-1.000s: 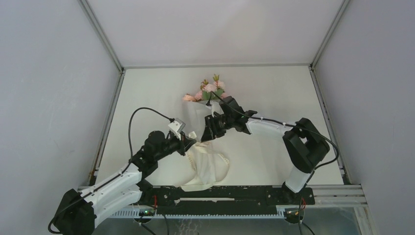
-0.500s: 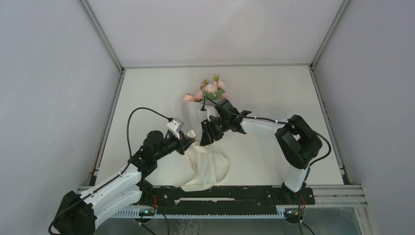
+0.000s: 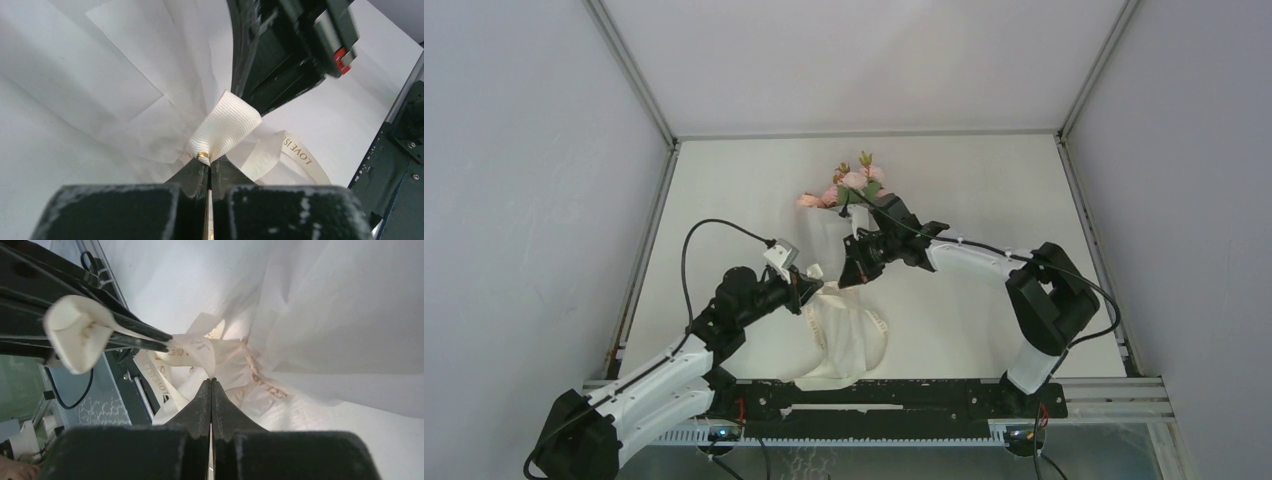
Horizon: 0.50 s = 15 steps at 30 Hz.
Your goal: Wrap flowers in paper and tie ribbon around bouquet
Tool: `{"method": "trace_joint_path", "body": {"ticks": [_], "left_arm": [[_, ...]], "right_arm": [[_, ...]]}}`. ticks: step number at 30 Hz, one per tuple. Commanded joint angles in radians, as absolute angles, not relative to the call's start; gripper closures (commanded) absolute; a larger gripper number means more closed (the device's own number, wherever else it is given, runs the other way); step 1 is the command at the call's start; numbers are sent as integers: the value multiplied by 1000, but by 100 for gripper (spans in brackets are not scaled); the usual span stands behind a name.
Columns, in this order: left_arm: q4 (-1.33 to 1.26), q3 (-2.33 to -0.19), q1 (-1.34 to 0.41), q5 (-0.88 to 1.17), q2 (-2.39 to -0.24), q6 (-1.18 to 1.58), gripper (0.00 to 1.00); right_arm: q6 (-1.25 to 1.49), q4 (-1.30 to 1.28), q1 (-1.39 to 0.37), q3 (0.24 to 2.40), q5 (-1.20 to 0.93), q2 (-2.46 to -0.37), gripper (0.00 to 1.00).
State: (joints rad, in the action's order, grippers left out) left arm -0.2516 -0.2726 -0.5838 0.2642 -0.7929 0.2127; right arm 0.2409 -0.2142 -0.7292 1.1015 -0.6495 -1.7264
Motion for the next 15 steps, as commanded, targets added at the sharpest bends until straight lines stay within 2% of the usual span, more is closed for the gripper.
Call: {"method": "trace_joint_path", "body": {"ticks": [1,8,15], "left_arm": [[-355,-229,-575,269,-798,193,100],[-448,-203,-576,280,-823,144,100],[-544,-157,-576,148,-861,189,89]], "right_arm": [[250,-212,-719,1132,-623,-1618,100],[337,-121,-697,1073,-669,-1567,100],[397,-37,-681,976,-708,-1544,100]]}}
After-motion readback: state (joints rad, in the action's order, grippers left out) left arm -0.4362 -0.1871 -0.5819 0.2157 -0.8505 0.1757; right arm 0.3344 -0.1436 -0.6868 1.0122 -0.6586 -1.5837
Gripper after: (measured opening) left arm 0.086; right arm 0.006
